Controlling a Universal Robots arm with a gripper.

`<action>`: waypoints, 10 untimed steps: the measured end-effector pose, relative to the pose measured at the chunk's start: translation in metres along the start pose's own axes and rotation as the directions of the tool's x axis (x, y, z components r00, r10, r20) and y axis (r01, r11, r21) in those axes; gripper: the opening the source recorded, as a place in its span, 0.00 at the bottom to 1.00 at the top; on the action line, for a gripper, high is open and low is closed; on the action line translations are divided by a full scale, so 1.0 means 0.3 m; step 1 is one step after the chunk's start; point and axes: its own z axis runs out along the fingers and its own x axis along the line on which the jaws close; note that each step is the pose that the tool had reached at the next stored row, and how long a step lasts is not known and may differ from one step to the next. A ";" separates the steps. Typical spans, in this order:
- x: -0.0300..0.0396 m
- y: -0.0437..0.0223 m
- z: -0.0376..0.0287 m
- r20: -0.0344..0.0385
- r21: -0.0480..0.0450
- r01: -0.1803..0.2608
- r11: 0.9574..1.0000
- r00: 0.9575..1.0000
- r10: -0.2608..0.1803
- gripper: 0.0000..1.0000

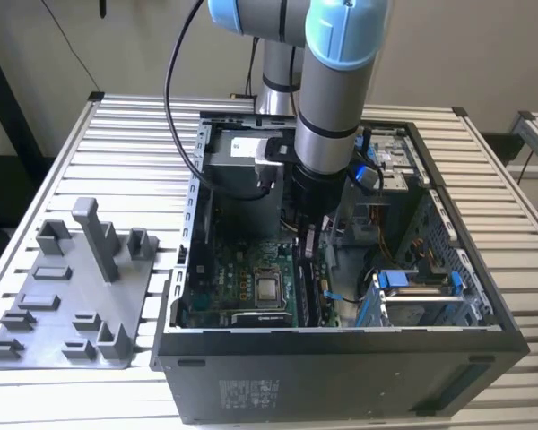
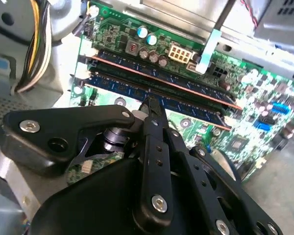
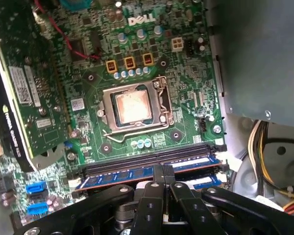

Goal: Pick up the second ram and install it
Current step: 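Press down the second ram until it locks into place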

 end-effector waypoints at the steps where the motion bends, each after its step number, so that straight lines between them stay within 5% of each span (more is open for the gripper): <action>1: 0.000 0.000 0.000 0.000 0.000 0.018 1.000 1.000 -0.018 0.11; 10: 0.004 0.000 0.002 0.001 0.000 0.131 0.991 0.991 -0.131 0.11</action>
